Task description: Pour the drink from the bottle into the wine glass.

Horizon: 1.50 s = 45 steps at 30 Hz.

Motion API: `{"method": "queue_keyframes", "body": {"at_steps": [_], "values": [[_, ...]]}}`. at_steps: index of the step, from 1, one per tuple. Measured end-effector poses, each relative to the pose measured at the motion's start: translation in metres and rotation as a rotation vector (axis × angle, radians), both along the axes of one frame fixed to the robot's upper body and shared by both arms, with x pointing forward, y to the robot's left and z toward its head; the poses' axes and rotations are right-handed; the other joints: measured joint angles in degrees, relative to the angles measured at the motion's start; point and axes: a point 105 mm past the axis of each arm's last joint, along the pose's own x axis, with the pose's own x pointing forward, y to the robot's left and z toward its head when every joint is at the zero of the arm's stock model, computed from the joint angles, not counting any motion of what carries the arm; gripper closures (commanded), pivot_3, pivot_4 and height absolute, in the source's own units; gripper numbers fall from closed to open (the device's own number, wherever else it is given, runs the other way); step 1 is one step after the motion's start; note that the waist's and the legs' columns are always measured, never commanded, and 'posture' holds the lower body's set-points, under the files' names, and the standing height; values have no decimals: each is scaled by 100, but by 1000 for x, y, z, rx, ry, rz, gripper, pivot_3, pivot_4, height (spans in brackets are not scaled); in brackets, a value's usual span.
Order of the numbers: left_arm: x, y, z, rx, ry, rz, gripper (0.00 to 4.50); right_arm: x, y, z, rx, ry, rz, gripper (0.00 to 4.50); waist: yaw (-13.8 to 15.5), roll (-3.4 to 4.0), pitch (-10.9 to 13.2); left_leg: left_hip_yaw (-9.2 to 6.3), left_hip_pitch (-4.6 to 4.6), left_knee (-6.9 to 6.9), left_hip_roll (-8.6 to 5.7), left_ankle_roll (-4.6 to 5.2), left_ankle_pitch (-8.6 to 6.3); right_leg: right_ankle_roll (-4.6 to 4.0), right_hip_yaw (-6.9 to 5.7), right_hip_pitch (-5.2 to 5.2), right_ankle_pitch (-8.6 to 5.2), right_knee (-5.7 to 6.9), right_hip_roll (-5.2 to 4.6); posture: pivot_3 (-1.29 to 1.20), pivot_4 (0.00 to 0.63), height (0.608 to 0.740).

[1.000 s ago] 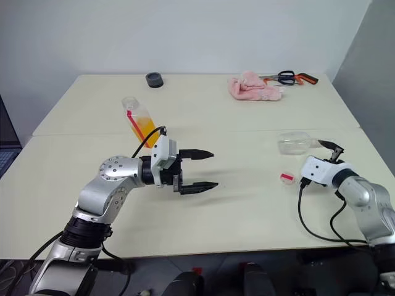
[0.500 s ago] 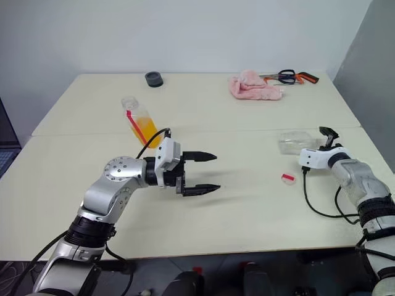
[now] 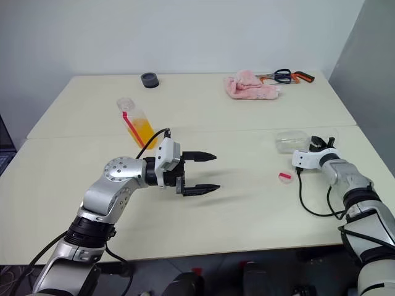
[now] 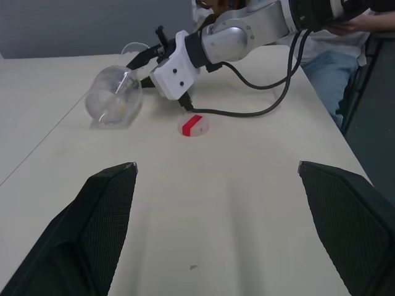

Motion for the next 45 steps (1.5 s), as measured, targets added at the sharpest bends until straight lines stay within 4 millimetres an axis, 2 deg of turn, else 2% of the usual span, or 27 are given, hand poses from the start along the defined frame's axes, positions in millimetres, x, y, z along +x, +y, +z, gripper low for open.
{"method": "queue_keyframes", "body": {"at_steps": [1, 7, 11, 13, 16, 21, 24, 26, 29, 34, 45], "values": [[0, 0, 0, -2, 0, 2, 0, 1, 2, 0, 0, -7, -1, 4367, -7, 0, 0, -1, 0, 0, 1, 0, 0, 0, 2, 0, 1, 0, 1, 0, 150, 740], [3, 2, -2, -6, 6, 32, 0, 3, 3, 3, 2, -34, -7, 4382, -10, 0, 0, -2, 1, 1, 0, 4, -3, 0, 6, 0, 2, 1, 2, 0, 150, 740], [4, 13, -10, -22, 45, 112, 0, 3, 6, 5, 35, -68, 10, 4382, -17, 0, 0, -6, 0, 0, 0, 8, -5, 0, 10, -5, 2, 1, 2, 0, 150, 740], [6, 22, -13, -38, 66, 170, 0, 2, 15, 10, 88, -109, 45, 4382, -29, 0, 0, -8, -2, -1, 3, 9, -6, 0, 14, -10, 2, 2, 2, 0, 150, 740], [8, 36, -12, -59, 83, 248, 0, 2, 38, 21, 182, -179, 126, 4382, -40, 1, 0, -10, -3, -2, 3, 10, -6, 1, 15, -14, 2, 3, 2, 0, 150, 740], [3, 57, -9, -106, 122, 356, 0, -4, 103, 31, 506, -204, 291, 4383, -45, 0, 0, -17, -5, -1, 8, 10, -7, 1, 12, -14, 3, 2, 1, 0, 150, 740], [-1, 73, -7, -109, 140, 430, 0, -19, 172, 28, 862, -92, 452, 4383, -64, 1, 0, -21, -4, -4, 20, 9, -9, -6, 10, -17, 7, 2, 0, 0, 150, 740], [-4, 79, -3, -118, 144, 461, 0, -29, 210, 23, 1038, 13, 528, 4383, -51, 1, 1, -26, -4, -4, 22, 9, -9, -11, 5, -18, 11, 2, 0, 0, 150, 740], [-10, 88, 0, -123, 156, 511, 0, -42, 251, 15, 1221, 180, 605, 4383, -8, 3, 1, -29, -5, -1, 18, 11, -10, -12, 5, -18, 16, -1, -1, 0, 150, 740], [-16, 103, 8, -121, 155, 586, 0, -47, 280, 6, 1325, 339, 643, 4383, 63, 3, 1, -33, -3, 3, 11, 14, -11, -14, 1, -17, 22, -2, 1, 0, 150, 740], [-15, 114, 25, -112, 121, 650, 0, -33, 301, 3, 1390, 428, 642, 4383, -19, 3, 1, -21, 12, -4, 43, 13, -12, -33, 3, -16, 33, 2, 22, 0, 150, 740]]}}
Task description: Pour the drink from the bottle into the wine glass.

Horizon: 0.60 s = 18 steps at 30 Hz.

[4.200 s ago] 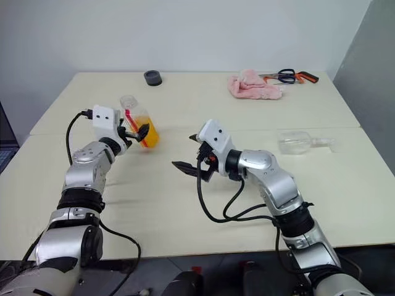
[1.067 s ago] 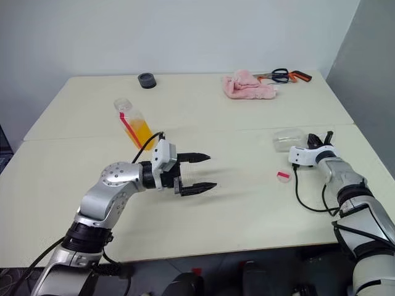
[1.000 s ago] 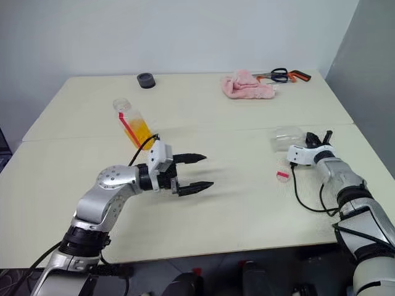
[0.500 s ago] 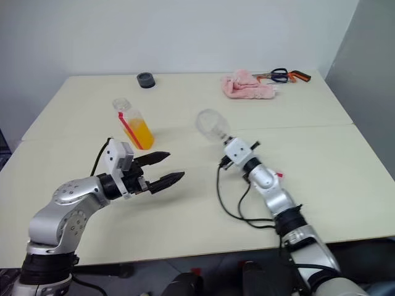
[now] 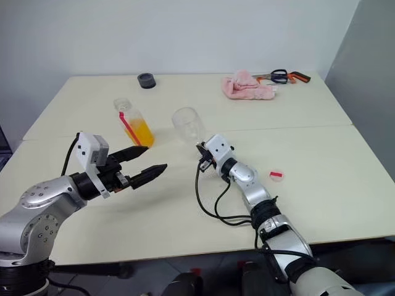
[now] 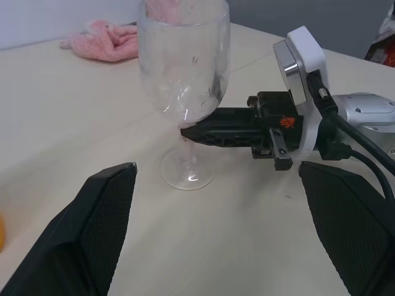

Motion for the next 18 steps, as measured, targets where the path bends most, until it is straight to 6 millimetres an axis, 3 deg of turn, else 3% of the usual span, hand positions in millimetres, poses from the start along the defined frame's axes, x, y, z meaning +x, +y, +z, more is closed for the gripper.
{"method": "queue_keyframes", "body": {"at_steps": [18], "values": [[9, 7, 9, 20, -101, -49, 0, 0, 2, -2, 21, 24, 29, 4383, 1, 2, 1, 3, 7, -3, 48, -5, -10, -26, 1, -3, 15, -2, 56, 0, 150, 740]]}}
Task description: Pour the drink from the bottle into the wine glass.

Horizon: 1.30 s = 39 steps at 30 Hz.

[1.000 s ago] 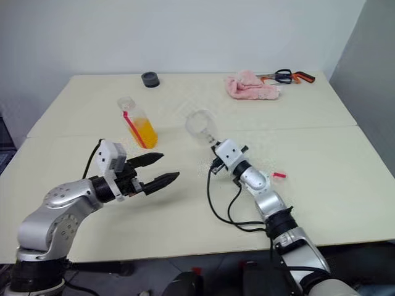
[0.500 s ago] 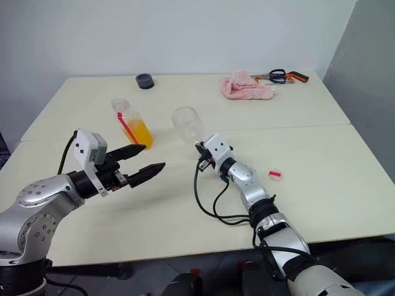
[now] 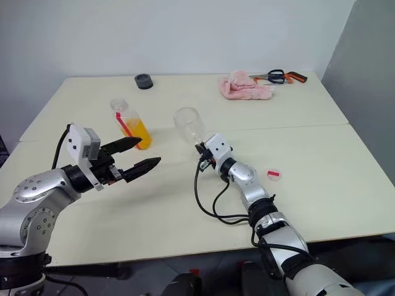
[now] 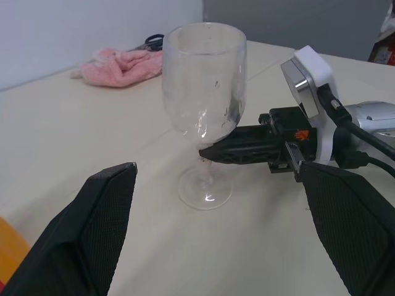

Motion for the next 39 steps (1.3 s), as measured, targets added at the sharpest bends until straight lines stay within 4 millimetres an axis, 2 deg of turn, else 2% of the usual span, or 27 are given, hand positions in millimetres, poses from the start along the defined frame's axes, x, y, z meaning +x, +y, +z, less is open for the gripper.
{"method": "queue_keyframes", "body": {"at_steps": [2, 6, 14, 15, 24, 30, 39], "values": [[0, -1, 0, 5, -6, -15, 0, 0, 0, 0, -1, 2, 2, 4383, -1, 0, 0, 1, 0, 0, 1, -1, 0, 0, 0, -1, 0, 0, 0, 0, 150, 740], [2, -2, -4, 19, -6, -31, 0, 2, 0, -1, -8, 20, 1, 3115, -2, 1, 1, 1, 0, 0, 3, 2, -2, 0, 1, -1, 0, 0, 6, 0, 150, 740], [5, -2, -4, 41, -26, -42, 0, 0, 0, -13, -32, 69, 11, 231, 3, 3, 2, 1, -9, 0, 3, 2, -3, -1, 3, -11, 1, 0, 6, 0, 150, 740], [6, -2, -5, 45, -21, -42, 0, 0, 0, -13, -33, 70, 10, 50, 2, 3, 2, 0, -11, 0, 3, 2, -3, -1, 2, -12, 1, -1, 6, 0, 150, 740], [5, -4, -5, 48, -36, -53, 0, -6, -4, -21, -54, 100, 43, 50, 4, 3, 2, 0, -14, 0, 4, 2, -4, -1, 2, -15, 1, -1, 6, 0, 150, 740], [6, -6, -6, 38, -34, -53, 0, -17, -8, -32, -90, 131, 94, 50, 7, 3, 2, 0, -16, 0, 4, 4, -5, -1, 3, -16, 1, -1, 5, 0, 150, 740], [7, -4, -10, 11, -24, -11, 0, -34, -39, -37, -149, 164, 106, 50, 21, 3, 2, -1, -20, 1, 4, 8, -8, -1, 2, -18, 1, -3, 2, 0, 150, 740]]}}
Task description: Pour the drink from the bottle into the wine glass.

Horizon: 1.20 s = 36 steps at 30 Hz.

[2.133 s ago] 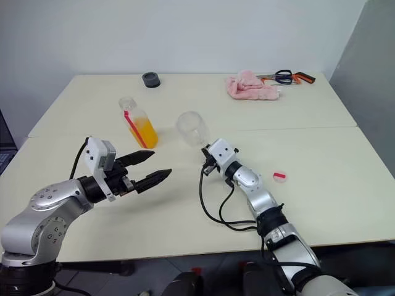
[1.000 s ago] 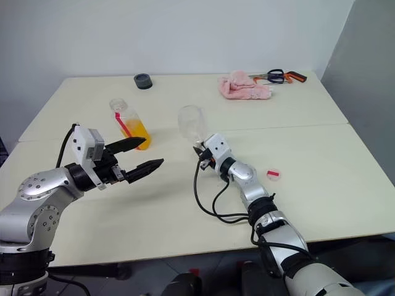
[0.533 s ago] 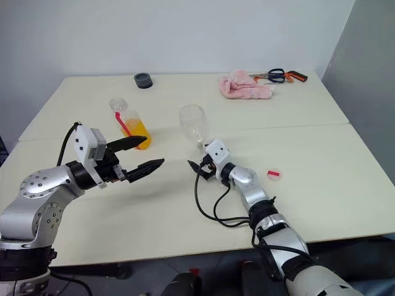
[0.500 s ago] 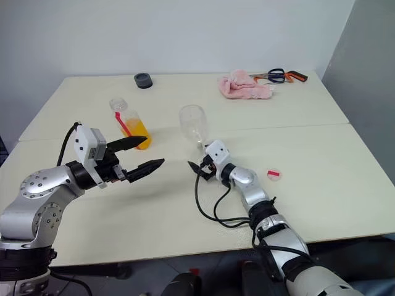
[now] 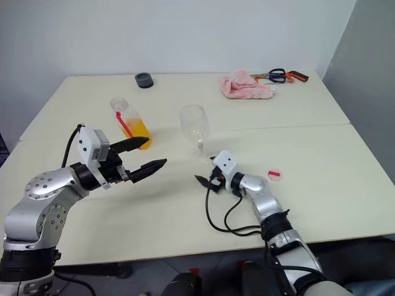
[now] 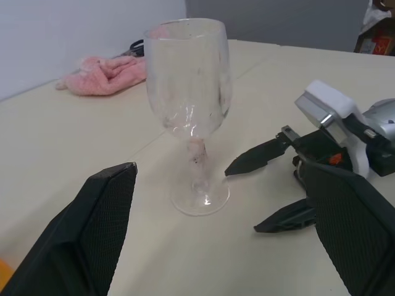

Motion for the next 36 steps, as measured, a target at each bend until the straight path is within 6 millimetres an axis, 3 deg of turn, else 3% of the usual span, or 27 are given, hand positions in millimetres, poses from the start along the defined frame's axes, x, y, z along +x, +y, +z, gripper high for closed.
{"method": "queue_keyframes", "body": {"at_steps": [10, 16, 22, 25, 36], "values": [[-2, 46, -24, -57, 38, 316, 0, -28, -19, 48, 29, -46, 58, 50, 25, 1, 1, -3, -3, 0, 5, 0, -3, 1, -2, -4, 0, -2, -1, 0, 150, 740], [0, 75, -31, -67, 31, 509, 0, -49, -19, 46, -14, -9, 133, 50, 97, 1, 1, -6, -3, 1, 5, 0, -4, 1, -7, -2, -1, -4, -2, 0, 150, 740], [18, 114, -27, -91, -12, 738, 0, -68, -15, 50, -40, 19, 253, 50, 142, -2, 0, -11, -3, 4, 4, 0, -3, 1, -16, 4, -1, -5, -2, 0, 150, 740], [25, 117, -22, -104, -25, 752, 0, -72, -16, 51, -49, 26, 287, 50, 143, -3, -1, -9, -3, 5, 3, -3, -2, 1, -15, 4, -1, -7, -4, 0, 150, 740], [66, 90, -16, -88, 23, 566, 0, -80, -11, 65, -38, 4, 331, 50, 137, -4, -1, -6, -5, 3, 1, -20, 7, 1, -17, 1, -1, -8, -6, 0, 150, 740]]}}
